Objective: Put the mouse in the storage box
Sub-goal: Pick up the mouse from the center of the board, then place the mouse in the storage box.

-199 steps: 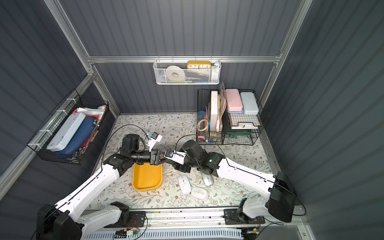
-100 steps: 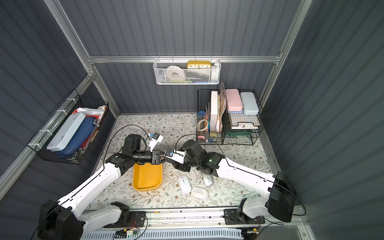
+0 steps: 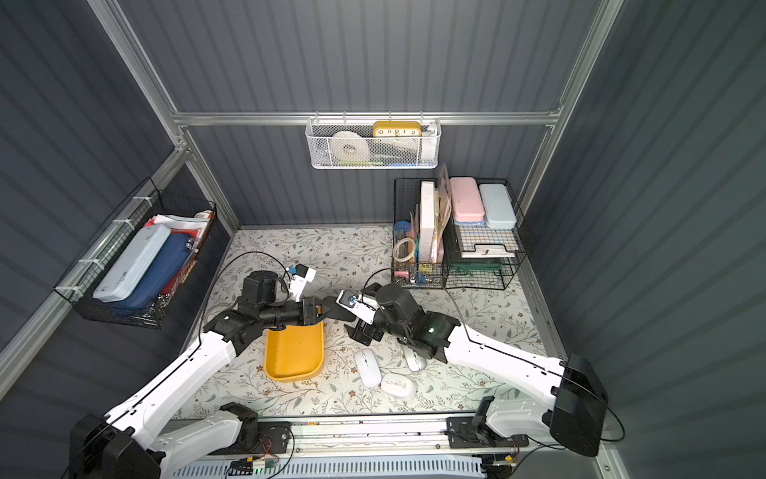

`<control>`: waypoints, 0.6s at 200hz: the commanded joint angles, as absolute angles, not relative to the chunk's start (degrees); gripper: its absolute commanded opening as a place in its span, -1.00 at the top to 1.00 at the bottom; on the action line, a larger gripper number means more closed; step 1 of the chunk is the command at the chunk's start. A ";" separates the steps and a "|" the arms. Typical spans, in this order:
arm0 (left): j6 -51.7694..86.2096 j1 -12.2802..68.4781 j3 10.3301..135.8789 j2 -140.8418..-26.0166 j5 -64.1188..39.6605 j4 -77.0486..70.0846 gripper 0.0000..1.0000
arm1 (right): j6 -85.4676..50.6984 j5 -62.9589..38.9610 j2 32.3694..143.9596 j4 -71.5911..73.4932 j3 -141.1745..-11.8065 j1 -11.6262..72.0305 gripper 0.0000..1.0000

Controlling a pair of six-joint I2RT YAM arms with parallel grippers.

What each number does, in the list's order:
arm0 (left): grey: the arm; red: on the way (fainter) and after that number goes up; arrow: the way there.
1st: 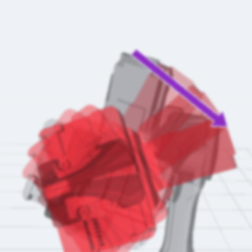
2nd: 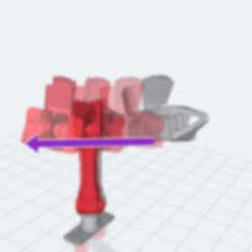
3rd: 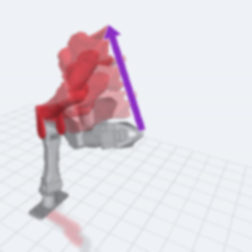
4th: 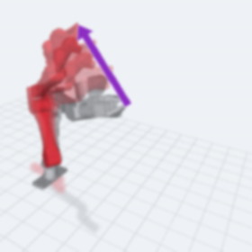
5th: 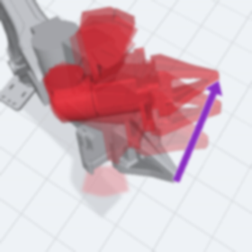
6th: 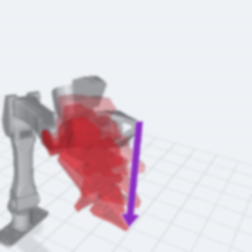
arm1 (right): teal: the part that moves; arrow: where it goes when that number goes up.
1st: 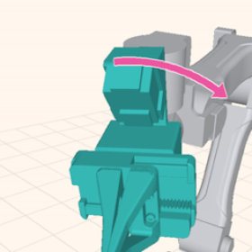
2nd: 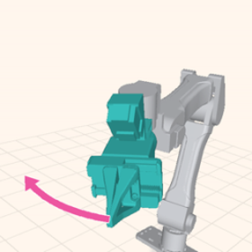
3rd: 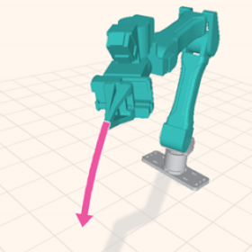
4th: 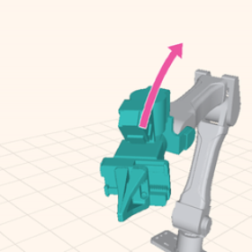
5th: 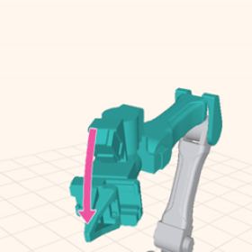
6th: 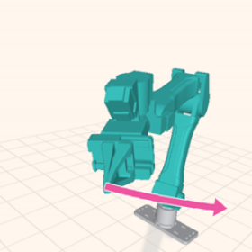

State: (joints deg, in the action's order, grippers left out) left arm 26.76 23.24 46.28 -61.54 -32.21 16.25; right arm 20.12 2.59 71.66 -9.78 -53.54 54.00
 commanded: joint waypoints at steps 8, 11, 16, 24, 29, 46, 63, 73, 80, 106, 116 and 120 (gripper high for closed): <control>30.96 22.08 46.85 -58.62 -14.45 24.04 0.93 | 17.58 6.65 69.87 -8.00 -50.88 52.89 -0.98; 31.37 21.92 46.80 -58.47 -12.79 25.15 0.93 | 17.51 6.86 69.87 -8.00 -50.74 52.86 -0.98; 32.20 21.68 46.80 -58.21 -10.39 26.70 0.93 | 17.42 7.20 69.89 -7.99 -50.55 52.82 -0.98; 32.52 20.99 46.40 -57.86 -7.47 28.08 0.93 | 17.23 7.59 69.93 -8.00 -50.53 52.74 -0.98; 32.88 20.76 46.14 -57.75 -5.83 28.60 0.93 | 17.06 7.69 69.90 -8.07 -50.54 52.65 -0.98; 34.14 20.57 46.13 -58.13 -2.49 29.16 0.93 | 16.80 7.36 70.31 -8.26 -50.80 52.56 -0.98; 34.96 20.48 46.41 -59.50 1.90 30.12 0.94 | 16.69 7.02 70.53 -8.17 -50.81 52.56 -0.98; 34.94 20.39 46.42 -60.53 4.34 30.23 0.94 | 16.65 6.92 70.80 -8.17 -50.80 52.56 -0.98; 34.92 20.39 46.29 -61.54 5.14 30.09 0.95 | 16.70 6.86 70.83 -8.17 -50.78 52.50 -0.98; 34.89 20.39 45.49 -66.33 5.85 28.22 1.00 | 16.79 6.49 71.17 -7.98 -50.80 52.47 -0.98; 34.93 20.39 44.90 -67.36 5.73 26.58 1.00 | 16.72 6.34 71.19 -7.99 -50.80 52.45 -0.98; 34.90 20.39 44.43 -67.50 5.67 25.61 1.00 | 16.65 6.24 71.25 -8.00 -50.80 52.41 -0.98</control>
